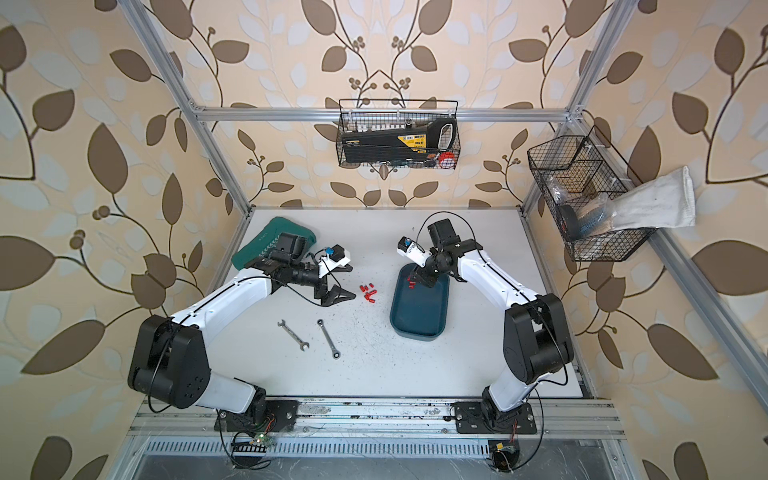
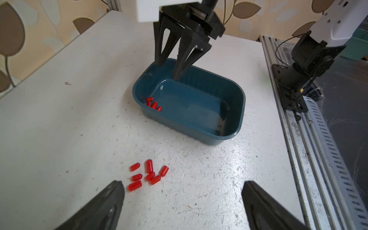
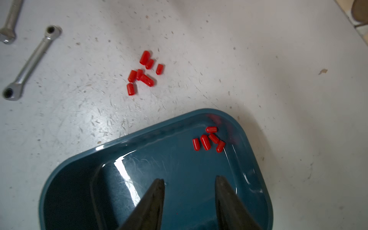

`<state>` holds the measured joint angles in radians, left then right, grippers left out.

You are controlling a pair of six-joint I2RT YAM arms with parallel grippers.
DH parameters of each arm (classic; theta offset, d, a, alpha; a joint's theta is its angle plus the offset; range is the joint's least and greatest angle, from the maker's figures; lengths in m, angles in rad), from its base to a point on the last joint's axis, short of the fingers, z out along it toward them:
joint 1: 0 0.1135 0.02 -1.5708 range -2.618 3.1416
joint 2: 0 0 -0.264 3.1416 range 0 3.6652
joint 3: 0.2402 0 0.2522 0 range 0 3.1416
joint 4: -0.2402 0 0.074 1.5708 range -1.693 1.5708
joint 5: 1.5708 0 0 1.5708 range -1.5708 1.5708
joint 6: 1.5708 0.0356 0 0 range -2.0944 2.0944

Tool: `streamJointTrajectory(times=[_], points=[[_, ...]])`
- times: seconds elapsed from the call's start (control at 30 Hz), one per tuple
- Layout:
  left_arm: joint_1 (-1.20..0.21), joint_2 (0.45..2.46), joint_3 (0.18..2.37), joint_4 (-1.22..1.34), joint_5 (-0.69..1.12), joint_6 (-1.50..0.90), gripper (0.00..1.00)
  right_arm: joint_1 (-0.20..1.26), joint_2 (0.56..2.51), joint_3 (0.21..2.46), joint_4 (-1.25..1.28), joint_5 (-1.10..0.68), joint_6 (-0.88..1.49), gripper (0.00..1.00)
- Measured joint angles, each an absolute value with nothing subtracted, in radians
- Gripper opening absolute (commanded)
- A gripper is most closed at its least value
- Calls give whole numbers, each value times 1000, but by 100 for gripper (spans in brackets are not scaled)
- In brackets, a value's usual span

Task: Take the screw protection sleeves out of the storage box
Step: Pick up the screw protection sleeve from the storage box.

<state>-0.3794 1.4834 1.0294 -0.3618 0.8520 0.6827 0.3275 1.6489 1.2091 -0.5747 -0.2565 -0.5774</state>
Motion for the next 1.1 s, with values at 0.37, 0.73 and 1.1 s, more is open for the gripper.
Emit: streamJointTrajectory(times=[0.37,0.73,1.1], points=[[-493,1567,1005,-193,741,492,99,332,1737,1078,-331,-78,-581,43],[-493,1567,1001,-175,707,476,99,332,1849,1101,-273,-32,-592,40],[-493,1550,1001,-186,688,503,99,341,1900,1151,-248,-25,-600,32]])
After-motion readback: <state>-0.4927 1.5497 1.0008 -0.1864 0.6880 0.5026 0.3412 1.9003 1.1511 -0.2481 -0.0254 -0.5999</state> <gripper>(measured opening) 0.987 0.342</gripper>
